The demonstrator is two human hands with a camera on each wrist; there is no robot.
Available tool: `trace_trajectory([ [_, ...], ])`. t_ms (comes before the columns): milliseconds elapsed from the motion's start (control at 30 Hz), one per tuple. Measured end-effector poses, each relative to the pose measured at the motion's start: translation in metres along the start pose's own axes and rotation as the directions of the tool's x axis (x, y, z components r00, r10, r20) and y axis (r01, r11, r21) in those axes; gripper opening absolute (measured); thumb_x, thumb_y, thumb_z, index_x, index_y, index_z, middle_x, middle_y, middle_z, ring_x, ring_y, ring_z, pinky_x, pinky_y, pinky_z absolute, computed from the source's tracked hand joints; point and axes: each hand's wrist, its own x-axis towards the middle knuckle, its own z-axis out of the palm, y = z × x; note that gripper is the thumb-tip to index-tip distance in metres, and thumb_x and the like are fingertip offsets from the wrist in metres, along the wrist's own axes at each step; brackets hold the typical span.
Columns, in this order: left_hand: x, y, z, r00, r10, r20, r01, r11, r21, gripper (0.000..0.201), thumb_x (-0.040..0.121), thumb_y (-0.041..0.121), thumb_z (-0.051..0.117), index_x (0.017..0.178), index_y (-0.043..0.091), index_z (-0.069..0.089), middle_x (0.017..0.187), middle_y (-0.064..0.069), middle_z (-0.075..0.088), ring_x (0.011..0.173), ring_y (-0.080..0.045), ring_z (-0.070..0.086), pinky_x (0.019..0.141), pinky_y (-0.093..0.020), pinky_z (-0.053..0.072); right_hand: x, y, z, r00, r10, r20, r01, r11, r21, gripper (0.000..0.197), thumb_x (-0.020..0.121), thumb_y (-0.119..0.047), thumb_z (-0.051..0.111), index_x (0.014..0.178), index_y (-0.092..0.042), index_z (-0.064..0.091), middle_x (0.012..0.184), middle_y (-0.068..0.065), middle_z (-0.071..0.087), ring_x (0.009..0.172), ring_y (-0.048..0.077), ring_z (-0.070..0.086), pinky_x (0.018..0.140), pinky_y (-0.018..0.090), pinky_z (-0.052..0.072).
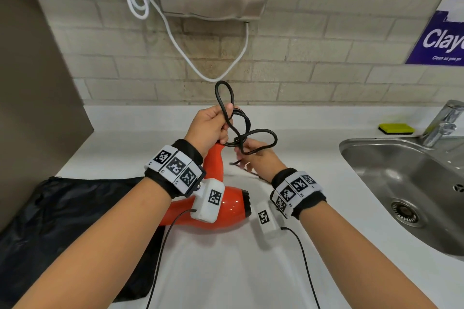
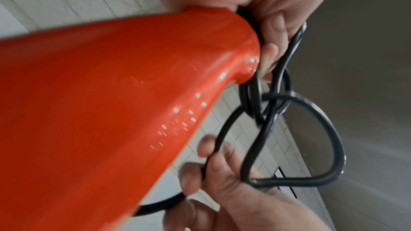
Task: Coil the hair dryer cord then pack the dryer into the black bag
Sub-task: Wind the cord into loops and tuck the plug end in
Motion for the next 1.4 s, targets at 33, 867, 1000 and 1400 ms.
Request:
trace_trajectory([
  [33, 0.000, 0.000, -0.001, 1.000, 0.003, -0.006, -0.003, 1.000, -0.007, 0.027, 0.095, 0.022, 0.047, 0.070, 0.014, 0.055, 0.060, -0.004, 0.039, 0.032, -0.003, 0.027, 0.037, -0.017, 0.029, 0.003, 0.006, -0.004, 0.993, 0.002, -0.114, -0.003, 1.000, -0.009, 0.027, 0.089, 0.009, 0.036, 0.082, -0.011, 0.053, 0.063, 0.003, 0.046, 0.036, -0.001, 0.046, 0.038, 0.013, 0.030],
  [867, -0.001, 0.001, -0.003, 0.999, 0.033, 0.005, -0.033, 0.999, -0.028, 0.026, 0.095, 0.021, 0.046, 0.072, 0.018, 0.059, 0.042, 0.010, 0.040, 0.032, -0.003, 0.025, 0.036, -0.017, 0.028, -0.030, -0.023, -0.009, 0.938, -0.285, -0.196, 0.262, 0.955, -0.139, 0.022, 0.085, -0.009, 0.048, 0.096, -0.026, 0.055, 0.068, 0.001, 0.052, 0.055, 0.005, 0.046, 0.053, 0.015, 0.039],
  [1000, 0.002, -0.001, -0.004, 0.999, 0.044, -0.015, -0.044, 0.999, -0.017, 0.026, 0.095, 0.023, 0.046, 0.073, 0.017, 0.058, 0.041, 0.011, 0.041, 0.032, -0.003, 0.026, 0.037, -0.017, 0.028, -0.039, -0.030, 0.000, 0.969, -0.236, -0.068, 0.237, 0.972, -0.001, 0.033, 0.080, -0.004, 0.062, 0.097, -0.030, 0.050, 0.062, 0.000, 0.054, 0.046, 0.005, 0.049, 0.045, 0.020, 0.041],
  [1400, 0.000, -0.002, 0.002, 0.998, 0.046, 0.046, -0.048, 0.998, 0.038, 0.025, 0.095, 0.024, 0.046, 0.079, 0.019, 0.065, 0.044, 0.011, 0.040, 0.035, -0.005, 0.028, 0.040, -0.019, 0.029, -0.023, -0.049, 0.009, 0.827, -0.368, -0.424, 0.337, 0.930, -0.149, 0.033, 0.084, 0.000, 0.057, 0.077, -0.028, 0.041, 0.061, -0.003, 0.045, 0.054, 0.010, 0.048, 0.053, 0.020, 0.045],
])
